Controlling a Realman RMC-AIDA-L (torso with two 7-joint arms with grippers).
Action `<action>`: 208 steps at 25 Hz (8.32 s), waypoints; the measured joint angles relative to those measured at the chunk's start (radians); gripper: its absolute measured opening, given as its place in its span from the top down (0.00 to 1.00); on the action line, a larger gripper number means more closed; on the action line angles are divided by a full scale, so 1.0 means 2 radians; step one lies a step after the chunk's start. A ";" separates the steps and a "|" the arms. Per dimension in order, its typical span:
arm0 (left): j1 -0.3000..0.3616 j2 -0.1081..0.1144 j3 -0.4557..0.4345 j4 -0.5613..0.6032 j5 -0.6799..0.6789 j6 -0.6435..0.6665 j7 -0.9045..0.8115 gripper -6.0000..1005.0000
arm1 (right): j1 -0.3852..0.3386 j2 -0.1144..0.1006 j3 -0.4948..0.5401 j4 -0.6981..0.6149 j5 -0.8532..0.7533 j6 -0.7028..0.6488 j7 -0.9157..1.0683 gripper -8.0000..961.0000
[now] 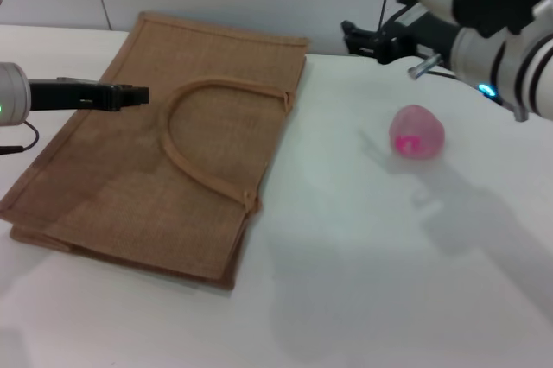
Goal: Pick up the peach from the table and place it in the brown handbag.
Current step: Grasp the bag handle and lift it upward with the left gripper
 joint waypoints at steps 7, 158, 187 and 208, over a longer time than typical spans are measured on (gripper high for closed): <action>0.001 0.000 0.003 -0.003 0.004 0.013 -0.003 0.71 | -0.009 0.001 0.001 -0.005 0.000 -0.001 0.002 0.10; -0.022 0.004 -0.040 -0.121 -0.011 0.070 0.003 0.72 | 0.009 0.000 -0.023 -0.025 -0.024 0.052 0.009 0.10; -0.029 0.010 -0.034 -0.123 0.018 0.095 -0.003 0.73 | 0.008 0.000 -0.028 -0.034 -0.024 0.058 0.009 0.10; -0.053 0.007 -0.034 -0.161 0.047 0.139 0.004 0.74 | 0.009 0.000 -0.029 -0.035 -0.024 0.059 0.009 0.10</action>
